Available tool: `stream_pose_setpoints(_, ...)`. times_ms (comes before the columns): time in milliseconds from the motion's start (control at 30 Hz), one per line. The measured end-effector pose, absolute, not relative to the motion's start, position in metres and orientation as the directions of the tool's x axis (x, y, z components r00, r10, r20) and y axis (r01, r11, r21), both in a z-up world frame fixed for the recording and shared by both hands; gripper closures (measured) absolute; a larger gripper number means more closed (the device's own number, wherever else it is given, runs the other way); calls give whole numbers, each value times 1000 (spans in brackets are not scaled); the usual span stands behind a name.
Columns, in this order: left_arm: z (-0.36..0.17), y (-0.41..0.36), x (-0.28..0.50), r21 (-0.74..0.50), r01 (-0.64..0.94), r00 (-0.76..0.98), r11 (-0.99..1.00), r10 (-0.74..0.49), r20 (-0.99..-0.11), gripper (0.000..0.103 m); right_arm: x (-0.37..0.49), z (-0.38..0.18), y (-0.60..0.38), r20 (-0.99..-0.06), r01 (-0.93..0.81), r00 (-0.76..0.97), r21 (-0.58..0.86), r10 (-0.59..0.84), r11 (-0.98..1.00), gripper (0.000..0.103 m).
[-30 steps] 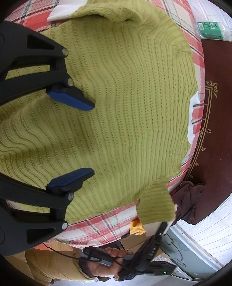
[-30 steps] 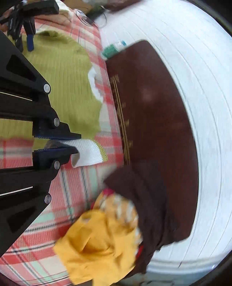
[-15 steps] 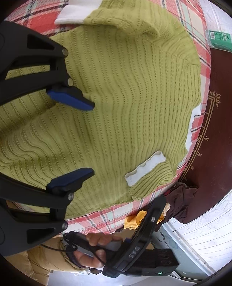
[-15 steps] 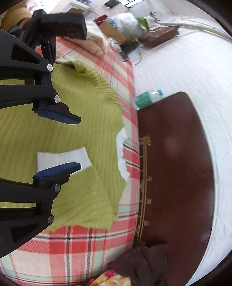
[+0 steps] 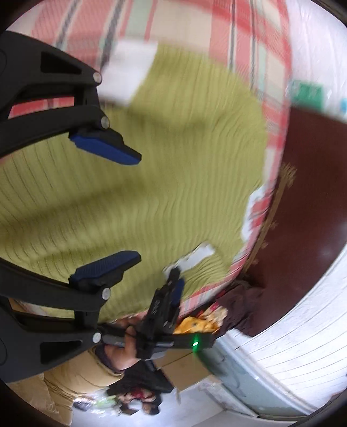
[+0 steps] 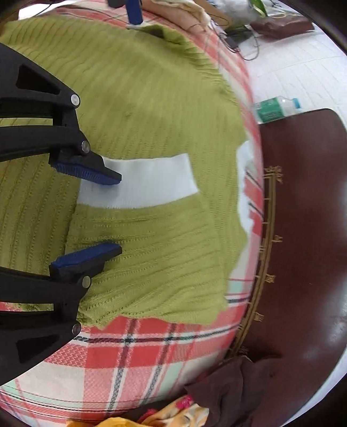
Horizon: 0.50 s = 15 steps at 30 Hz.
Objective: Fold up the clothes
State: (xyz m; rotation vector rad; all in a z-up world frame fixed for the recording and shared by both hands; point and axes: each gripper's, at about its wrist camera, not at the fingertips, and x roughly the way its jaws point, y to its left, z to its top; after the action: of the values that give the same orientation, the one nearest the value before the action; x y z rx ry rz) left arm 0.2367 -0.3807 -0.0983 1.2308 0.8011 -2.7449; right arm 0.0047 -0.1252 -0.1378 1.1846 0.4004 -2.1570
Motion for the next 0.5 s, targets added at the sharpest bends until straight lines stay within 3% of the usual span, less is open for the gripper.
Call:
stream_pose_setpoints(33, -96, -394, 247, -421, 273, -695, -865, 125, -709, 34, 8, -135, -126, -834, 662, -385, 50, -396, -748, 54)
stream_pose_setpoints(100, -95, -420, 263, -382, 360, -693, -851, 31, -720, 22, 20, -126, -130, -820, 699, -360, 79, -445, -710, 52)
stream_pose_setpoints(167, -105, -442, 269, -364, 424, -661, -829, -9, -750, 22, 37, -117, -138, -801, 750, -325, 105, -502, -653, 45)
stream_pose_setpoints(400, -146, -462, 247, -383, 392, -574, -837, 103, -813, 22, 92, -117, -194, -798, 870, -186, 138, -573, -474, 37)
stream_pose_setpoints(433, -149, -460, 244, -379, 381, -570, -843, 108, -814, 24, 99, -120, -199, -803, 878, -177, 133, -569, -460, 36)
stream_pose_setpoints(467, -149, -457, 240, -361, 378, -561, -853, 99, -822, 35, 105, -121, -203, -807, 882, -175, 125, -563, -454, 34)
stream_pose_setpoints(500, -149, -454, 235, -339, 375, -550, -863, 87, -831, 55, 109, -122, -205, -812, 884, -172, 124, -558, -452, 34)
